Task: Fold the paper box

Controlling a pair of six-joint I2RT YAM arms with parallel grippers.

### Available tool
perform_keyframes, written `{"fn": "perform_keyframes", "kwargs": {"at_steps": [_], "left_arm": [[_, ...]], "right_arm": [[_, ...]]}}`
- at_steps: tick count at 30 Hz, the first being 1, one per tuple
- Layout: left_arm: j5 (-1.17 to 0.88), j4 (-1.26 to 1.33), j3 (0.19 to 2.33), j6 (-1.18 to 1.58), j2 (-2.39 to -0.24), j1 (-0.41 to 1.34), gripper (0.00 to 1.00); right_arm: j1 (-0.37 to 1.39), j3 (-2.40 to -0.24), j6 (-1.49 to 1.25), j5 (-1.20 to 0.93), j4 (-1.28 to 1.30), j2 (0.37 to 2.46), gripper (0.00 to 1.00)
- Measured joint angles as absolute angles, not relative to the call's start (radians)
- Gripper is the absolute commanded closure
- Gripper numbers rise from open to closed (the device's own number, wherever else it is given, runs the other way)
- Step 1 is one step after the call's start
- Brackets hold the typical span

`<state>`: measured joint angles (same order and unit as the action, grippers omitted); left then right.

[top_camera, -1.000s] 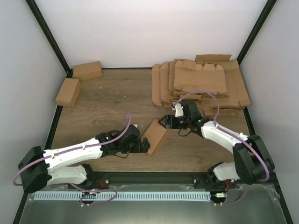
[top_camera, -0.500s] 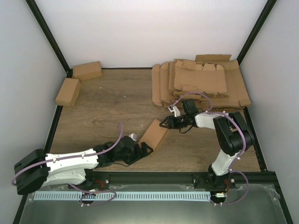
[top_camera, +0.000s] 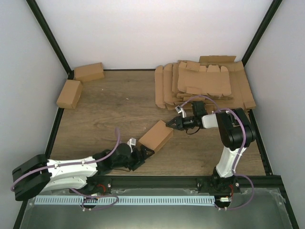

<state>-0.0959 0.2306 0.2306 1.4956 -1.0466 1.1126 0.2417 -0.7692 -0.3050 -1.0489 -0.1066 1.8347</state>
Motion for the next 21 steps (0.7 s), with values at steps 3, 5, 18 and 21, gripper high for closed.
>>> {"fn": "perform_keyframes", "kwargs": {"at_steps": [3,5,18,21], "left_arm": [[-0.068,0.279,0.218,1.517,-1.041,1.113,0.0],[-0.038,0.345,0.187,1.539,-1.036,1.111,0.0],[0.022,0.611,0.117,1.567,-1.075,0.997,0.01],[0.013,0.626,0.117,1.568,-1.1,0.992,0.02]], "right_arm": [[0.228,-0.769,-0.308,-1.063,-0.115,1.84,0.76],[0.224,-0.769,-0.308,-1.065,-0.117,1.841,0.76],[0.224,-0.769,-0.307,-1.069,-0.117,1.843,0.76],[0.224,-0.769,-0.307,-1.069,-0.117,1.843,0.76]]}}
